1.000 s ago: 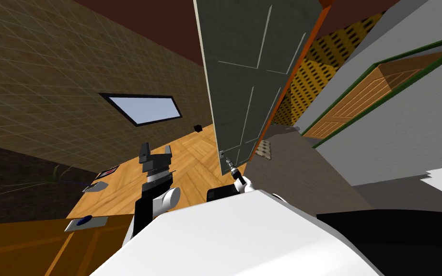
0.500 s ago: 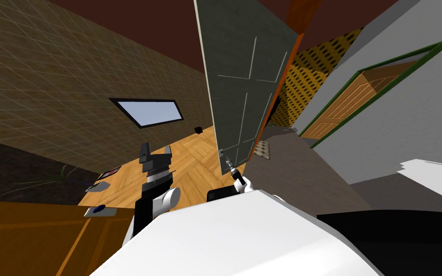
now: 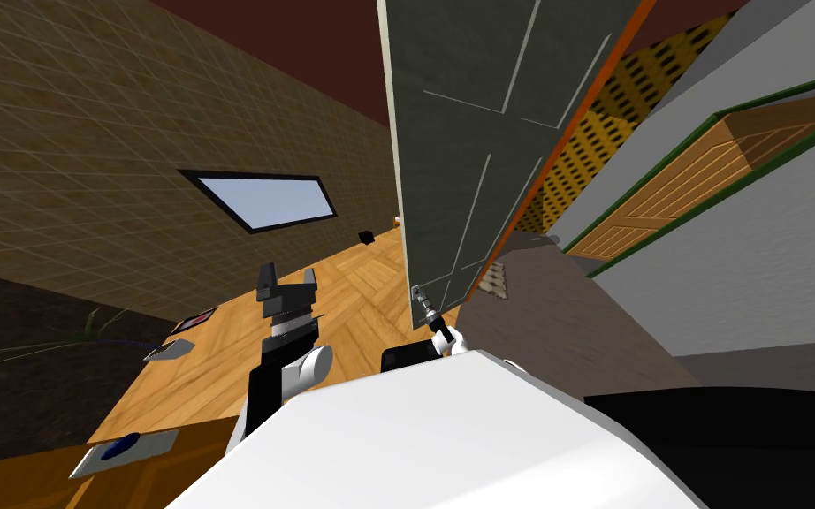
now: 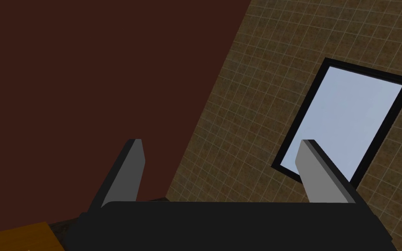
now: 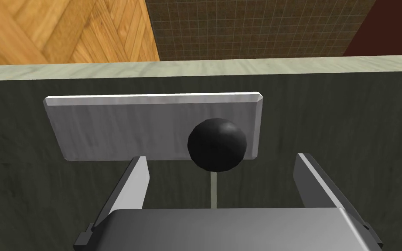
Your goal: Push the door open
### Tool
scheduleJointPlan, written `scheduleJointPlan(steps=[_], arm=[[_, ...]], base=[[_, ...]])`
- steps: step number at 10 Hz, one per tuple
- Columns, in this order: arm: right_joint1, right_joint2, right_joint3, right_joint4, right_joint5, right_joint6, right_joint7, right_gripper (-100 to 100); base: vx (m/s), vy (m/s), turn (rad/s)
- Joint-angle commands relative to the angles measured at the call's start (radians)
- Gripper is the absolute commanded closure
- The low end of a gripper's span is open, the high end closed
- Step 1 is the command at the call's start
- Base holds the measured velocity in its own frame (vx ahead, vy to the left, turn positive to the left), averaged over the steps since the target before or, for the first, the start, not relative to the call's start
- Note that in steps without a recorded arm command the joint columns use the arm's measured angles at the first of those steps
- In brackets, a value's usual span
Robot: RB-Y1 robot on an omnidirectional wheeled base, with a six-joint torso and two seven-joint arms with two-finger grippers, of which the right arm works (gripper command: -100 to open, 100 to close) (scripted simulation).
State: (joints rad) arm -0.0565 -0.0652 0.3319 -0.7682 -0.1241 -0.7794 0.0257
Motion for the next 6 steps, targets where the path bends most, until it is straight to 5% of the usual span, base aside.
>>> scheduleJointPlan(steps=[1, 2, 3, 6], arm=[[0.002, 0.004, -0.003, 0.003, -0.001, -0.009, 0.002, -100], [0.001, 0.003, -0.002, 0.002, -0.001, -0.005, 0.001, -100], [0.001, 0.003, -0.002, 0.002, -0.001, -0.005, 0.001, 100], [0.001, 0.003, -0.002, 0.002, -0.001, -0.005, 0.001, 100]], base=[[0.228, 0.06, 0.031], [0.091, 0.023, -0.007], [-0.02, -0.001, 0.002], [-0.024, -0.007, 0.005]])
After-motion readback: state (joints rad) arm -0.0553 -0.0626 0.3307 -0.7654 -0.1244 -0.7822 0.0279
